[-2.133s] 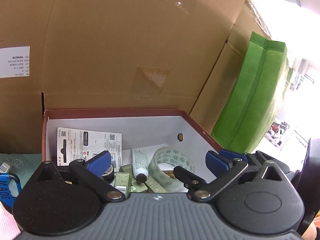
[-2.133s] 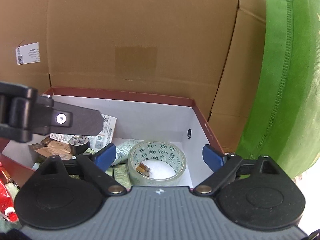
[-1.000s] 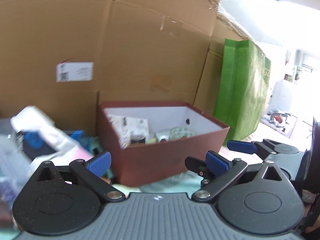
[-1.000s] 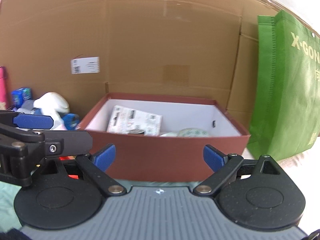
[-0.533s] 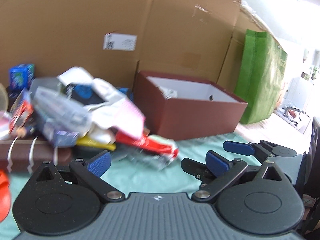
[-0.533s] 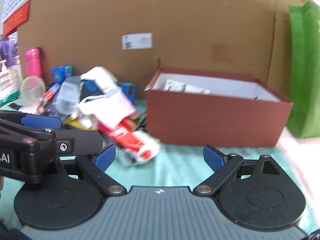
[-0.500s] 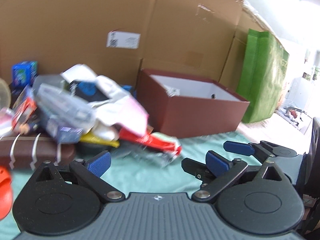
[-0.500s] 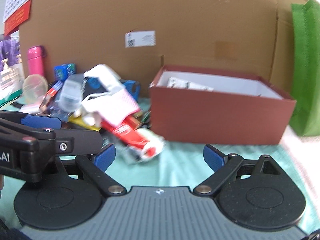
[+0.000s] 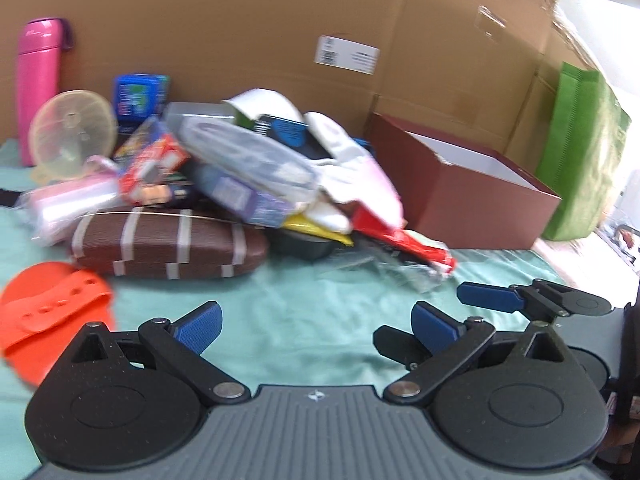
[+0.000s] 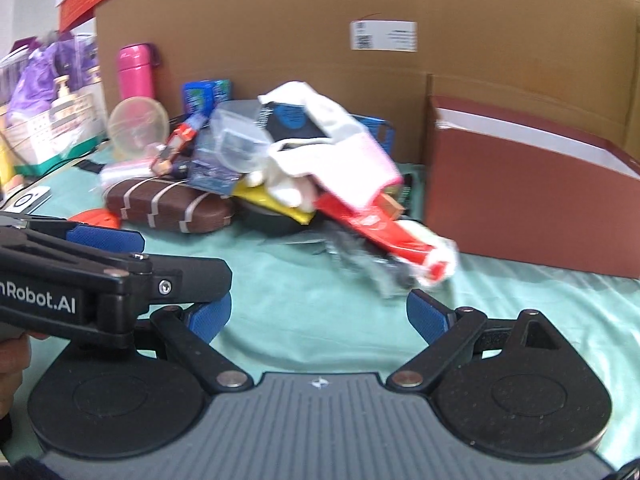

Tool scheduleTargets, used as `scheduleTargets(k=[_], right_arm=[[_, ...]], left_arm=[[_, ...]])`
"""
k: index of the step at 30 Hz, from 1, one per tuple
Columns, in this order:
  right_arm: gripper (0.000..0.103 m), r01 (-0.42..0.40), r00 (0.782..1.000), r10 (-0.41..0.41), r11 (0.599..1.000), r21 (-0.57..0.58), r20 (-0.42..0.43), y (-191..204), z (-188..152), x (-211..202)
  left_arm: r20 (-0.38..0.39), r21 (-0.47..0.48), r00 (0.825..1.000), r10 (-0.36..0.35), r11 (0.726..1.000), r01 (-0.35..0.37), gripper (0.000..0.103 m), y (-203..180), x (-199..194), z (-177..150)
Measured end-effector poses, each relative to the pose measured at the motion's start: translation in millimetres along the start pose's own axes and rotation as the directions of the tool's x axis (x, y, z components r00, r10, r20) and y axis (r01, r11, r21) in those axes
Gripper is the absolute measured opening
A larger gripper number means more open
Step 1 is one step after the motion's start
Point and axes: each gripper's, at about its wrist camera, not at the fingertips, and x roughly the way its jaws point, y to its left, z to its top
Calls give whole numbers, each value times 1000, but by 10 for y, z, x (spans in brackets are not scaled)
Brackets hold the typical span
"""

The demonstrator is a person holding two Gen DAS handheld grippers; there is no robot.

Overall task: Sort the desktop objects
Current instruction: 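Move both grippers back toward the pile, then grasp the orange silicone brush with the left gripper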

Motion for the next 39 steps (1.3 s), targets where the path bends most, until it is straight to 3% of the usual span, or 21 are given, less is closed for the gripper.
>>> scheduleTargets(k=[5, 8, 13, 17, 24, 32, 34, 37, 39], right_arm=[[92, -77, 997, 77, 996, -34, -2, 195, 83, 70], [92, -129, 992, 129, 990, -63, -6, 340, 133, 132], [92, -238, 971, 235, 966, -99, -49, 624, 198, 288], [92, -323, 946, 315, 932, -163, -78, 953, 232, 377], [92, -417, 909, 397, 879, -231, -128, 1431, 278, 562], [92, -452, 892, 423, 847, -278, -162, 1770, 341, 776], [91, -452, 891, 421, 848, -276, -169, 1782, 340, 804], [78, -447, 894, 420, 854, -266, -155, 1723, 348, 791], [76, -462, 886, 435, 848, -259, -159, 1674, 347, 785]], left_arm=[[40, -39, 995, 92, 995, -90, 103, 376, -230, 37], [40, -75, 981, 188, 980, -184, 103, 653, -349, 45], [32, -123, 961, 274, 955, -268, 103, 1059, -473, 77], [7, -161, 964, 266, 952, -262, 103, 1335, -470, 141], [-91, -202, 978, 190, 958, -205, 103, 1676, -244, 270], [-114, -127, 978, 174, 974, -188, 101, 1730, -103, 324], [-113, -116, 979, 171, 976, -184, 96, 1723, -100, 326], [-120, -85, 976, 179, 978, -190, 89, 1646, -98, 317], [-129, -55, 975, 181, 980, -189, 80, 1561, -97, 312]])
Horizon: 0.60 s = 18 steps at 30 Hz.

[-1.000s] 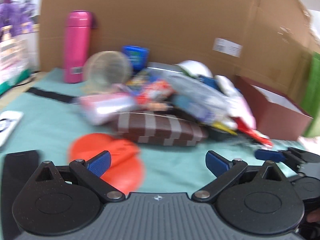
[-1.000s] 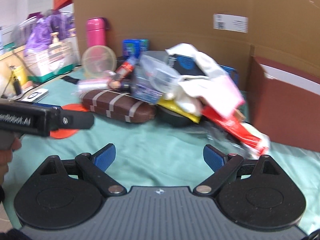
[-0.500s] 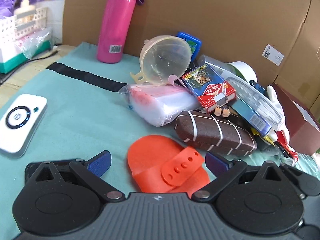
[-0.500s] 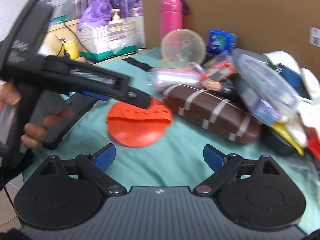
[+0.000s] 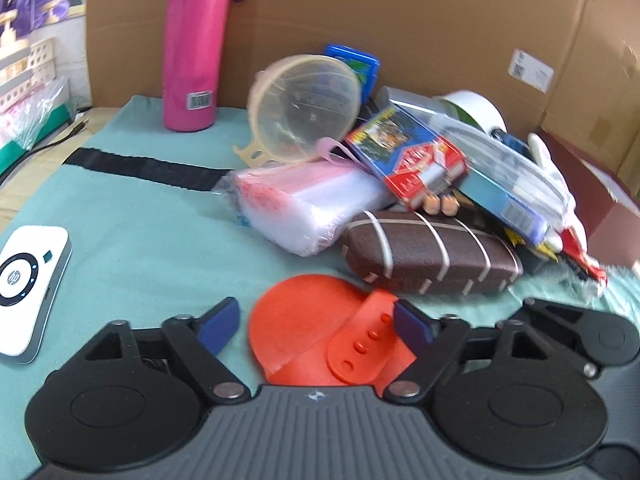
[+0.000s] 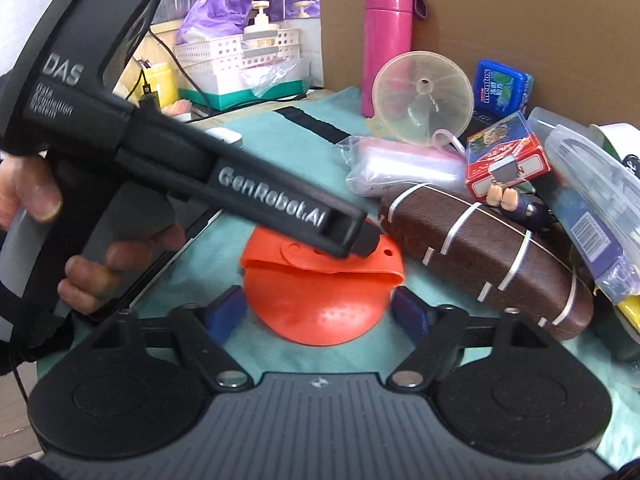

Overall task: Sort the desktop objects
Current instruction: 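Grasp the orange silicone brush with the left gripper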

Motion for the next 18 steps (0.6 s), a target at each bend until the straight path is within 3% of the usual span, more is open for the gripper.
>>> scheduleTargets(k=[3, 9, 15, 18], right_arm=[[75, 1, 1000, -1, 1000, -14, -8, -13, -30, -42], [74, -8, 1000, 8, 1000, -5, -22, -113, -146, -237], [65, 64, 998, -62, 997, 53, -32, -351, -445, -644], [63, 103, 995, -103, 989, 105, -11, -522, -636, -883]], left_arm=[[-5, 15, 1000, 20, 1000, -20, 80, -103, -19, -36], [-33, 18, 999, -23, 1000, 24, 78, -292, -82, -98], [-74, 59, 989, -124, 990, 129, 78, -676, -81, -203], [-104, 81, 973, -204, 974, 212, 78, -918, -32, -246]])
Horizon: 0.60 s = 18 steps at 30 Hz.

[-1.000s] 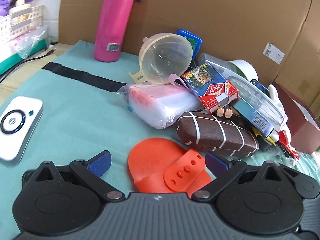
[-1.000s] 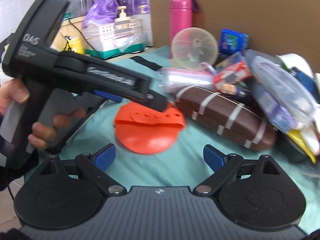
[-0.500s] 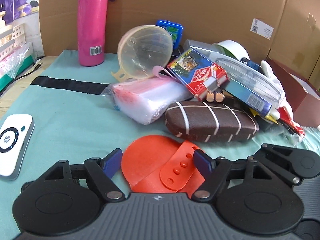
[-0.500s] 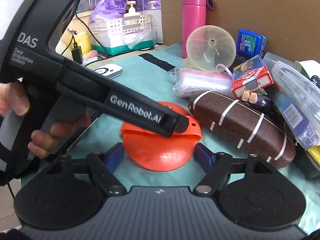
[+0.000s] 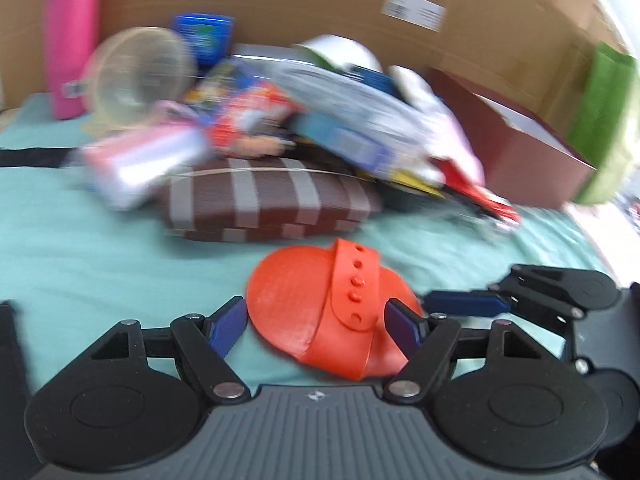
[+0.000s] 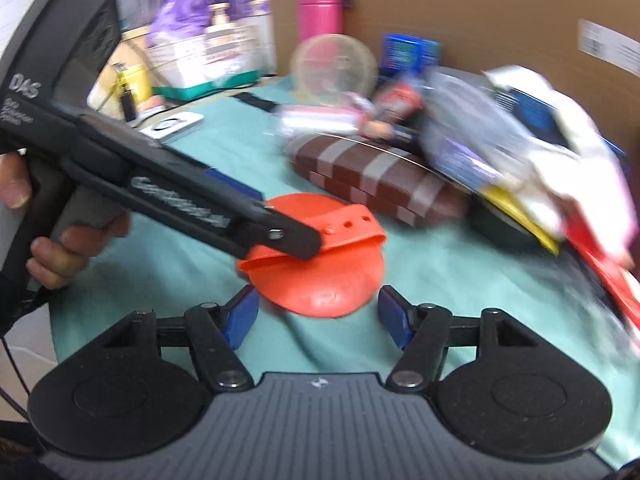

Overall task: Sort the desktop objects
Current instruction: 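Grasp the orange silicone brush with the left gripper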

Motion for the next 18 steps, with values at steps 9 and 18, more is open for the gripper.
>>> scheduleTargets(k=[9, 18], right_arm=[[73, 115, 993, -117, 989, 91, 16, -267, -269, -312], [83, 102, 994, -105, 990, 95, 26, -269, -240, -207]], left_arm=[[-31, 46, 998, -56, 997, 58, 78, -419, 230, 31], [-34, 18, 998, -60, 998, 61, 78, -378, 251, 89]])
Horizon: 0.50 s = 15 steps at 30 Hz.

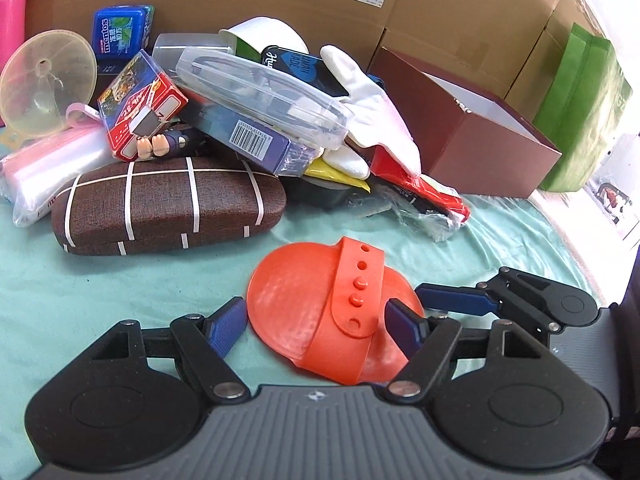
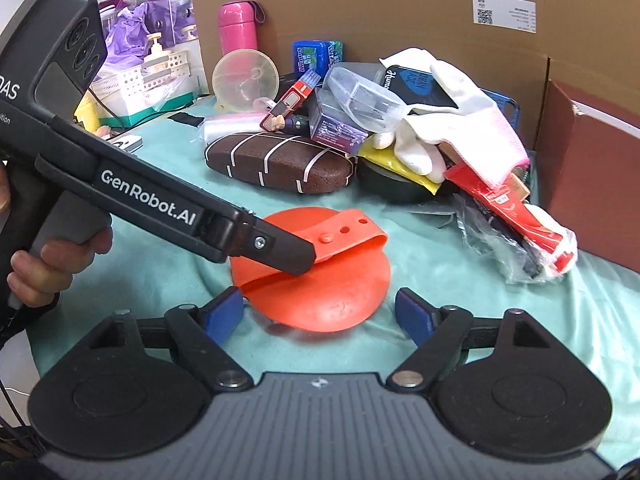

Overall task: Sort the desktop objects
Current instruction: 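Grasp the orange silicone brush with the left gripper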

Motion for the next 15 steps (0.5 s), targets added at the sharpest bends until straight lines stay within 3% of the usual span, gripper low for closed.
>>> scheduleTargets(k=[9, 15], right_arm=[[88, 11, 1000, -11, 999, -34, -8, 50, 32, 70], [85, 18, 1000, -18, 999, -46, -8, 63, 29, 68]], left_arm=[[8, 13, 1000, -2, 1000, 2, 79, 4, 16, 17], [16, 27, 1000, -5, 1000, 4, 77, 6, 7, 5]])
